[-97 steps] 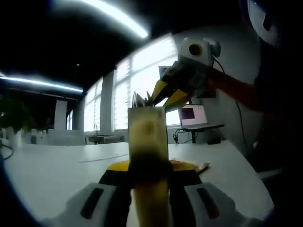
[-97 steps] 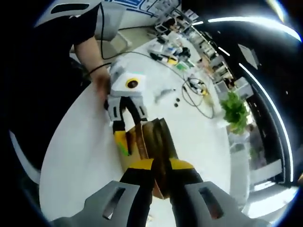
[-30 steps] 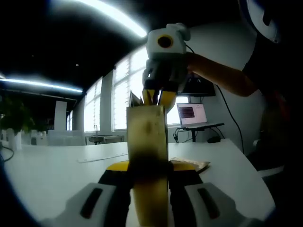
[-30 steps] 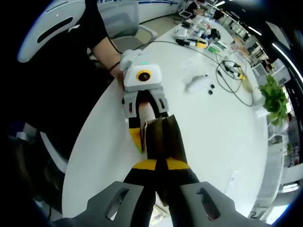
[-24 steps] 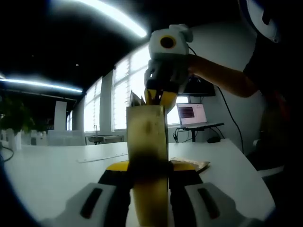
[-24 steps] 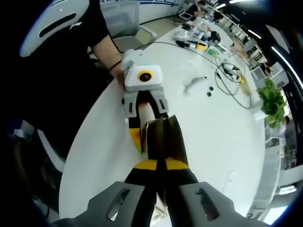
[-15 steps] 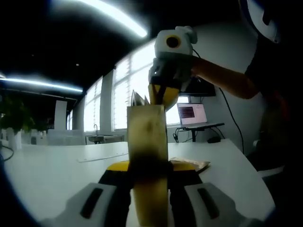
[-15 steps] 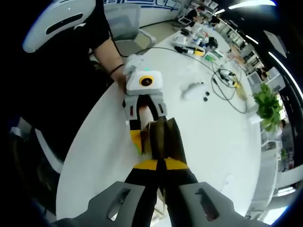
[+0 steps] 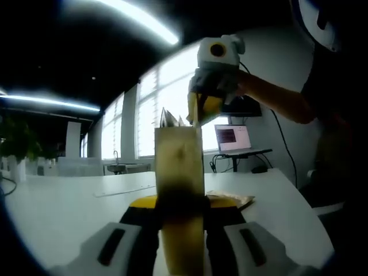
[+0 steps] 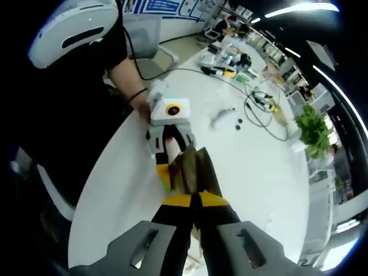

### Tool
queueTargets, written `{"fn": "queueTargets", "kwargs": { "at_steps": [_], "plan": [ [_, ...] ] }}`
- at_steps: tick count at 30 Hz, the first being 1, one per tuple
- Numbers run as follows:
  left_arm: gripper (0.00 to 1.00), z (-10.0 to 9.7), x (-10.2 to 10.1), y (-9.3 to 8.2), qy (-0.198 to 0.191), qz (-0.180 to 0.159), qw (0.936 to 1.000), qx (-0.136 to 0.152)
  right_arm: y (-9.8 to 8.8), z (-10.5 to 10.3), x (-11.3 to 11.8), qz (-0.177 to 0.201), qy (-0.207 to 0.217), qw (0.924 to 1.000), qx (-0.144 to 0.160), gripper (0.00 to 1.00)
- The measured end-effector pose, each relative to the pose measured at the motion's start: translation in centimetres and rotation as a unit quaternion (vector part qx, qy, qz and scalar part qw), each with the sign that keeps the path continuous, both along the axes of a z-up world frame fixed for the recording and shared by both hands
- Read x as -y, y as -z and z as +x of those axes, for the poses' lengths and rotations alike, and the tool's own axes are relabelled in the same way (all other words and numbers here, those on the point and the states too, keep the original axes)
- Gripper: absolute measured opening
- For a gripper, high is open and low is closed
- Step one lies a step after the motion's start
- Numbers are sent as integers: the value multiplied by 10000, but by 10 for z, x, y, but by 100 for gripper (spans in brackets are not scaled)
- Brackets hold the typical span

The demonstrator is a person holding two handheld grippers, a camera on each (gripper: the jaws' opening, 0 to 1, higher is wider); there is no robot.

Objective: Extract single mask from mask box in order stack masks on table

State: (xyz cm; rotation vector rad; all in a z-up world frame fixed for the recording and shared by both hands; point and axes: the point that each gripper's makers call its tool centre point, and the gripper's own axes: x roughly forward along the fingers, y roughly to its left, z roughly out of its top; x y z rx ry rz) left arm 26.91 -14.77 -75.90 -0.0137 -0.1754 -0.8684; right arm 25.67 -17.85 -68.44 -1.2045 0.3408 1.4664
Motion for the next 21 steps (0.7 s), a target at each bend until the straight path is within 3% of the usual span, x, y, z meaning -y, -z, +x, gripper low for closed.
{"fn": "queueTargets", "kwargs": {
  "at_steps": [21],
  "plan": [
    [33,0,0,0,-4,0,10000,-20,-19,-1,4,606,155,9978,196,0]
  ]
}}
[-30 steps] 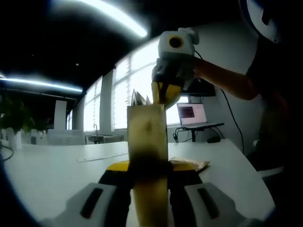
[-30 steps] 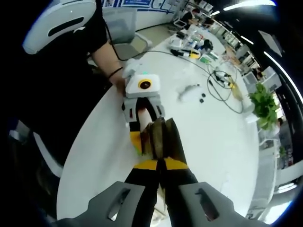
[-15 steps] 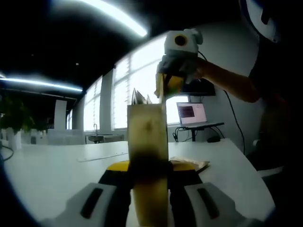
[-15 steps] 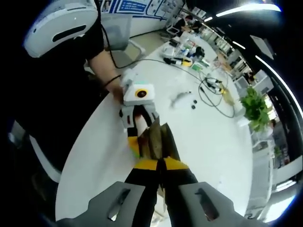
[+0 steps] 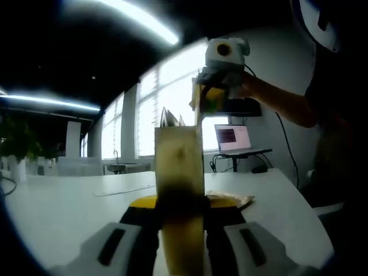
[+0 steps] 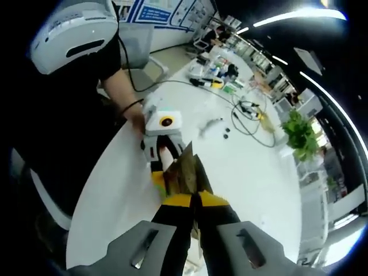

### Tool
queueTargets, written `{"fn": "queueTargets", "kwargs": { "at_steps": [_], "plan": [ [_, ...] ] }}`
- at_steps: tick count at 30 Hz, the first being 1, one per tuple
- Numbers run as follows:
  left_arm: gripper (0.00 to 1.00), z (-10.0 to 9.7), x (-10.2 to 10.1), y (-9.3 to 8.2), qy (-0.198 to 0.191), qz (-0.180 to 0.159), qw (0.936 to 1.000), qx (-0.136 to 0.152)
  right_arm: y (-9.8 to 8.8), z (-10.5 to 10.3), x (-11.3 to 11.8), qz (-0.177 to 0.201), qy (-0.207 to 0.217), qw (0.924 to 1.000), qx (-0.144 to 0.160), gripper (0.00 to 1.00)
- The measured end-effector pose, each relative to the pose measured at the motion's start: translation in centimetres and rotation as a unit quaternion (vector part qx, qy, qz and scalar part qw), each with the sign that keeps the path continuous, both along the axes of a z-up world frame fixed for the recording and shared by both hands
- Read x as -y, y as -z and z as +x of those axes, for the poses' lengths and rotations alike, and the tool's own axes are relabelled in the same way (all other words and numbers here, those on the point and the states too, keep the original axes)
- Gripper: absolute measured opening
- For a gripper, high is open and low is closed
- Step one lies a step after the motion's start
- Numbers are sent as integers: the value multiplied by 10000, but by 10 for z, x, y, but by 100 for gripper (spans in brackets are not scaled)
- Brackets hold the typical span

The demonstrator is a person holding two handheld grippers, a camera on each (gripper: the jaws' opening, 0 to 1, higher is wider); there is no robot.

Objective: Extract single mask from mask box in order stack masks on table

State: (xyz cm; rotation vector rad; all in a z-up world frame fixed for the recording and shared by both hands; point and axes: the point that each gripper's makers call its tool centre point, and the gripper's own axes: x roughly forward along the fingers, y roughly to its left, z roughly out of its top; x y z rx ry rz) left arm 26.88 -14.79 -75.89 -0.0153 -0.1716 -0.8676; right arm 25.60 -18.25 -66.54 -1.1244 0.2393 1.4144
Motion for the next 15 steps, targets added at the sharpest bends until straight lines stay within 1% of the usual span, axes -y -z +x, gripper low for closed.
{"fn": "queueTargets", "kwargs": {
  "at_steps": [7,8,13,14,15],
  "plan": [
    [33,0,1,0,-4,7,10000,4,-3,0,2,126,120,9998,43,0],
    [33,0,1,0,-7,9,10000,6,-4,0,2,199,153,9996,96,0],
    [32,0,1,0,3,1,10000,0,-7,0,4,393,237,9988,139,0],
    [32,0,1,0,3,2,10000,-1,-10,1,4,464,259,9984,208,0],
    [32,0,1,0,2,5,10000,-4,-11,0,4,503,265,9982,193,0]
  ]
}}
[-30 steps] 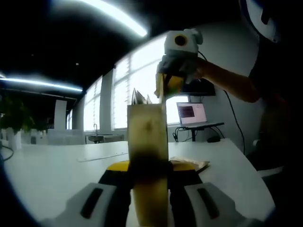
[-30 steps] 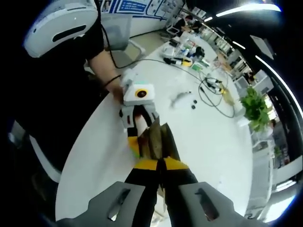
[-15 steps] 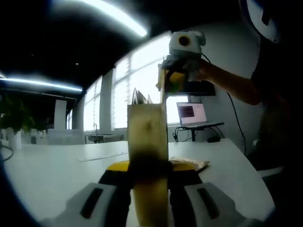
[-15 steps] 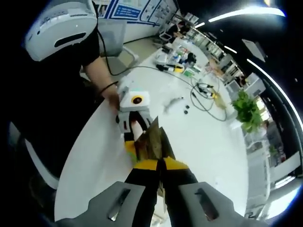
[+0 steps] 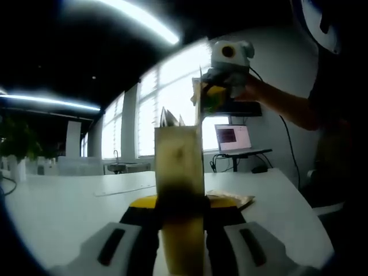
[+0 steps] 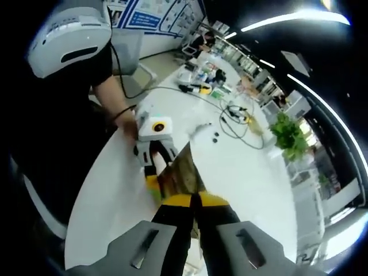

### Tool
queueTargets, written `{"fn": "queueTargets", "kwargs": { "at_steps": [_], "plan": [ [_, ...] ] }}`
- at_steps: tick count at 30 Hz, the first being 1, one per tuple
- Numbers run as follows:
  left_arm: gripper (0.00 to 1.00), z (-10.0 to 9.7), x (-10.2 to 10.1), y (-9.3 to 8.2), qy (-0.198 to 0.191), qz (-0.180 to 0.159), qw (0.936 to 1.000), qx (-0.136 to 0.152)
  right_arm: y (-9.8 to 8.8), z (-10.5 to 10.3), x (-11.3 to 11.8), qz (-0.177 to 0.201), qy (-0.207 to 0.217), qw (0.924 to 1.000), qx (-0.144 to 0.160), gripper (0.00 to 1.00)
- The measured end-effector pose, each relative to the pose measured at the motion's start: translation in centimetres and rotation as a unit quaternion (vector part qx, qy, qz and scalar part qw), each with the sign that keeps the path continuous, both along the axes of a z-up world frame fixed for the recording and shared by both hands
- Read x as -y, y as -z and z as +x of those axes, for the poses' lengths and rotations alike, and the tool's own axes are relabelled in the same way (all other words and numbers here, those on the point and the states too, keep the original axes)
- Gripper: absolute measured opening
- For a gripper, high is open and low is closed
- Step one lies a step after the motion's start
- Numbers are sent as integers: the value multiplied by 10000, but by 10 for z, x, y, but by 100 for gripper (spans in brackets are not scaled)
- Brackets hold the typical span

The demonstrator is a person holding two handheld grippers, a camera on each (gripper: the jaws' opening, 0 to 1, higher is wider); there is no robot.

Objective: Extract single mask from mask box in order stack masks on table

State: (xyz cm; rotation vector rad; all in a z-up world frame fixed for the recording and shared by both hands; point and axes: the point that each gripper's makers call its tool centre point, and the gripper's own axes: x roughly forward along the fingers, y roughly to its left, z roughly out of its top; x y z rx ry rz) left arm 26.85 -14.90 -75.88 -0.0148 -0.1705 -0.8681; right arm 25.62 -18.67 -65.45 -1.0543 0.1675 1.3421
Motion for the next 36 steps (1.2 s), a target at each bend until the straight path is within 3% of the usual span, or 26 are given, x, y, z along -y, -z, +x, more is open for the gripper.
{"fn": "queueTargets", "kwargs": {
  "at_steps": [8,23,36],
  "plan": [
    [32,0,0,0,-9,-3,10000,-6,-17,0,2,443,117,9988,155,0],
    [32,1,-1,1,6,-14,10000,-32,-33,-3,9,1032,359,9937,235,0],
    [32,0,-1,1,-2,-14,10000,-34,-53,-1,21,1811,736,9799,393,0]
  ]
}}
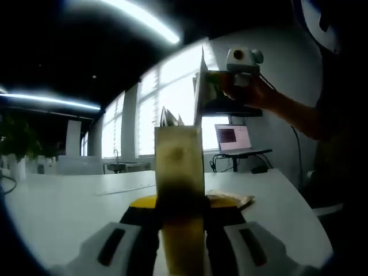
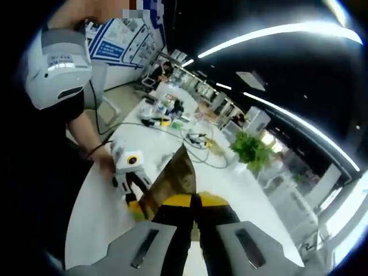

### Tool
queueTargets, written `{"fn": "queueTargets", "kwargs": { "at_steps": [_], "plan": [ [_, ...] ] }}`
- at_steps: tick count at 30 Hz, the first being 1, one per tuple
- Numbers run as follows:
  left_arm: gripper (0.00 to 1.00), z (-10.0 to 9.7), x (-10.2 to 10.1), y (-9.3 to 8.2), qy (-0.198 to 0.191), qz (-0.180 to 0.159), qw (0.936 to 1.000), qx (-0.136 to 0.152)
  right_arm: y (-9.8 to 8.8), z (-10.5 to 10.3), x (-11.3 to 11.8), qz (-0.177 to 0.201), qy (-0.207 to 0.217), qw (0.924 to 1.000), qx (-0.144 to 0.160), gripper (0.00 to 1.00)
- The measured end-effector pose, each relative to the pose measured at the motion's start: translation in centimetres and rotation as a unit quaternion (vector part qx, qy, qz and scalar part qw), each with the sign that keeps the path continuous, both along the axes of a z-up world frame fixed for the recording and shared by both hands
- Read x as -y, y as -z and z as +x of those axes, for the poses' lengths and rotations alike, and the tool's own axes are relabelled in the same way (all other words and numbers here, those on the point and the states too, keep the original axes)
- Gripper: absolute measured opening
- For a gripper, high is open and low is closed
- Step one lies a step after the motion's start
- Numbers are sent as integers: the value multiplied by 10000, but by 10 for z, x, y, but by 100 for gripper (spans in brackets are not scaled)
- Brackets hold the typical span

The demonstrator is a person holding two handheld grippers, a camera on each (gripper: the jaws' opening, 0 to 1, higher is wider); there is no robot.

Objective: Extract single mask from mask box in order stack masks on table

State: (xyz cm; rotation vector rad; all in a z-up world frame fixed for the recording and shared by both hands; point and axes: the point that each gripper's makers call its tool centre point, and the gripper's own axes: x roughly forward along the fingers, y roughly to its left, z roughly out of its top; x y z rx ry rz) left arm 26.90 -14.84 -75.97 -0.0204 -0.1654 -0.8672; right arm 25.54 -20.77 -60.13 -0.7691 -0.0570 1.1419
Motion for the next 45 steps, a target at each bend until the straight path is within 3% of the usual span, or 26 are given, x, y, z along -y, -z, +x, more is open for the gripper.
{"fn": "queueTargets", "kwargs": {
  "at_steps": [11,16,30,34,45],
  "plan": [
    [32,0,0,0,-17,14,10000,9,-17,0,9,420,203,9987,180,0],
    [32,1,0,0,-17,-2,10000,-16,-30,1,23,696,406,9963,290,0],
    [32,0,0,0,-12,3,10000,-14,-60,-2,59,1755,817,9800,464,0],
    [32,0,1,0,-10,4,10000,-15,-79,-3,71,2091,1071,9694,708,0],
    [32,0,1,1,-9,18,10000,-39,-89,-4,99,2197,1596,9575,972,0]
  ]
}}
